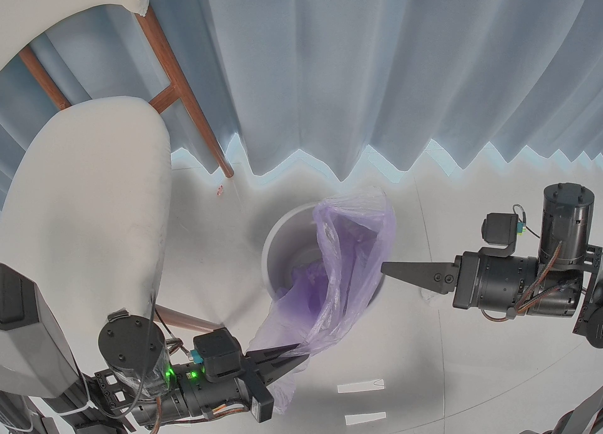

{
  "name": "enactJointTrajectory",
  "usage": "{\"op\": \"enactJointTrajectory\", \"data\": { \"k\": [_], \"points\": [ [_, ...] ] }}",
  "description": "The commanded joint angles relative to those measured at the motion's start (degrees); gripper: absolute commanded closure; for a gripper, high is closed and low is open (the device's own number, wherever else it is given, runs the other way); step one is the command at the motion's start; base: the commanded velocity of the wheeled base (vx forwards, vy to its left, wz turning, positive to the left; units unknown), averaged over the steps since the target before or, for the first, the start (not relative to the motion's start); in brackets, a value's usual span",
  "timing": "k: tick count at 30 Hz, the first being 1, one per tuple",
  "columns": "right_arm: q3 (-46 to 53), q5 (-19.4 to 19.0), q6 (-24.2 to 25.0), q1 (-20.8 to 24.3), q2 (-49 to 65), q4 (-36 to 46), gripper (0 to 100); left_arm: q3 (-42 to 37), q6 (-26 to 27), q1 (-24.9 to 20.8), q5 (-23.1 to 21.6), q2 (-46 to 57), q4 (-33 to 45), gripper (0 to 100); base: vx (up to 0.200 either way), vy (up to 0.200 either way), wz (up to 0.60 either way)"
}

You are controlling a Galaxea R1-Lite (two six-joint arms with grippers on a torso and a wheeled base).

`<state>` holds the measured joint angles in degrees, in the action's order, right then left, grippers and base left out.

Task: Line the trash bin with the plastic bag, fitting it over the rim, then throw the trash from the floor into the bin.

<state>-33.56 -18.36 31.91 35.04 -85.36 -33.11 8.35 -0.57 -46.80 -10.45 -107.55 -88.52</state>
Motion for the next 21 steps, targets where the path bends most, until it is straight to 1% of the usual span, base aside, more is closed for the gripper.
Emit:
{"op": "enactJointTrajectory", "data": {
  "k": [1, 3, 5, 7, 9, 10, 11, 12, 14, 15, 18, 19, 21],
  "points": [
    [0.07, 0.87, 0.17, 0.47, -1.65, -0.03, 0, -0.62, 0.22, -0.05, -0.1, -0.91, -0.08, 100, 0.0, 0.0, 0.0],
    [0.25, 2.45, 0.17, 1.44, -2.36, -0.55, 0, -0.79, 0.31, -0.57, -0.01, -1.44, -0.08, 100, 0.0, 0.0, 0.0],
    [0.25, 2.54, 0.17, 1.97, -2.88, -0.64, 0, -0.88, 0.31, -1.36, 0.08, -1.88, -0.08, 100, 0.0, 0.0, 0.0],
    [0.6, 2.8, 0.25, 3.72, -3.24, -0.55, 0, -0.88, 0.31, -1.63, 0.16, -2.58, -0.08, 100, 0.0, 0.0, 0.0],
    [1.39, 4.12, 0.25, 5.22, -3.32, -0.46, 0, -0.88, 0.31, -1.72, 0.25, -2.58, -0.08, 100, 0.0, 0.0, 0.0],
    [2.01, 5.44, 0.08, 5.92, -3.76, -0.55, 0, -0.79, 0.31, -1.72, 0.34, -2.58, -0.08, 100, 0.0, 0.0, 0.0],
    [2.27, 6.05, -0.01, 6.01, -4.2, -0.64, 0, -0.79, 0.31, -1.72, 0.34, -2.58, -0.08, 100, 0.0, 0.0, 0.0],
    [2.71, 7.64, -0.1, 6.01, -5.87, -0.82, 0, -0.88, 0.31, -1.72, 0.52, -2.32, -0.08, 100, 0.0, 0.0, 0.0],
    [2.89, 8.6, -0.19, 5.75, -6.66, -1.17, 0, -0.88, 0.31, -1.72, 0.6, -2.23, -0.08, 100, 0.0, 0.0, 0.0],
    [3.5, 10.01, -0.1, 5.04, -8.33, -2.75, 0, -0.88, 0.31, -1.72, 0.69, -2.14, -0.08, 100, 0.0, 0.0, 0.0],
    [4.82, 10.1, -0.19, 3.11, -10.18, -8.64, 0, -0.79, 0.22, -1.72, 0.69, -2.05, -0.08, 100, 0.0, 0.0, 0.0],
    [4.82, 10.1, -0.19, 3.11, -10.18, -8.64, 0, -0.79, 0.22, -1.72, 0.69, -2.05, -0.08, 100, 0.0, 0.0, 0.0],
    [6.67, 10.36, -0.01, 2.85, -11.67, -16.46, 0, -0.7, 0.22, -1.72, 0.87, -2.05, -0.08, 100, 0.0, 0.0, 0.0]
  ]
}}
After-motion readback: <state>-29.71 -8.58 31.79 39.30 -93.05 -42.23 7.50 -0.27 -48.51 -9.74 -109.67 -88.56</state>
